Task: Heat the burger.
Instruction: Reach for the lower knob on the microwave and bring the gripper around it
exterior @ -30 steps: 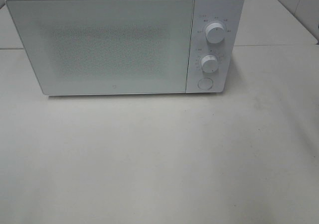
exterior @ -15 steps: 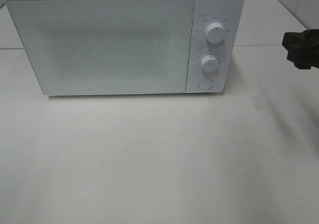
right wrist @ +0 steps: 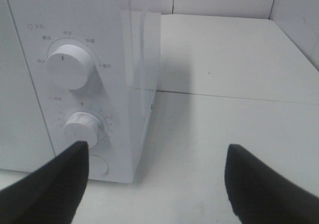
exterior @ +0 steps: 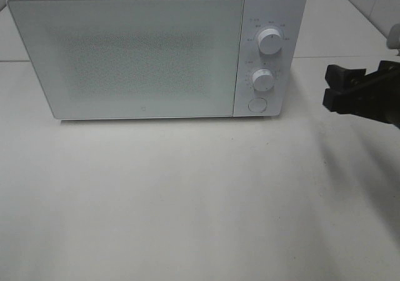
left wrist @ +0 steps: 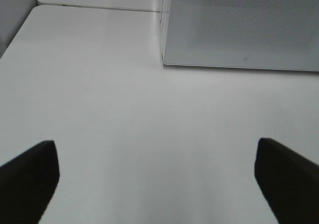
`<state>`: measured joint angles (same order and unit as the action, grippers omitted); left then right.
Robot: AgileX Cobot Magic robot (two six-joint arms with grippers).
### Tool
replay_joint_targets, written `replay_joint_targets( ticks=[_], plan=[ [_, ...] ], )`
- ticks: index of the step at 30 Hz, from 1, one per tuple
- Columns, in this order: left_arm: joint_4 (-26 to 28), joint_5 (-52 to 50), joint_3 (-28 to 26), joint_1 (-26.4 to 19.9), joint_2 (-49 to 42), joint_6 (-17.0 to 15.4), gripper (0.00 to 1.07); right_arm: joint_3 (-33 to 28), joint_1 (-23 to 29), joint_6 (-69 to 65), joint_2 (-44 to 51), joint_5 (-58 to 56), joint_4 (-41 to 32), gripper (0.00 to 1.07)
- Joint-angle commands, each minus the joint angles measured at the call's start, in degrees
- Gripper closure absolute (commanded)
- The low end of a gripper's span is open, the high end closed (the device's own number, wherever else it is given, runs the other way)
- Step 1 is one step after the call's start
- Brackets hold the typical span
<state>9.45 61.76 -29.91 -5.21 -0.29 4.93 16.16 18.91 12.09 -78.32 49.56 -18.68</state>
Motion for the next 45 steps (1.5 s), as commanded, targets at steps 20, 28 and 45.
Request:
replay_joint_targets(
  ticks=[20,28,45],
  plan=[
    [0.5,-0.6,0.1,-0.2,-1.1,0.1,0.07,3.8,30.8,9.5,-16.0,24.1,-41.3,0.33],
    [0.5,-0.6,0.1,-0.2,-1.1,0.1,0.07,7.3,32.8,11.8,-18.6,23.5,-43.5,0.33],
    [0.5,-0.6,0.1,-0.2,-1.1,0.1,0.07,7.7,32.4,5.7,-21.2,22.6,-37.1,0.32]
  ],
)
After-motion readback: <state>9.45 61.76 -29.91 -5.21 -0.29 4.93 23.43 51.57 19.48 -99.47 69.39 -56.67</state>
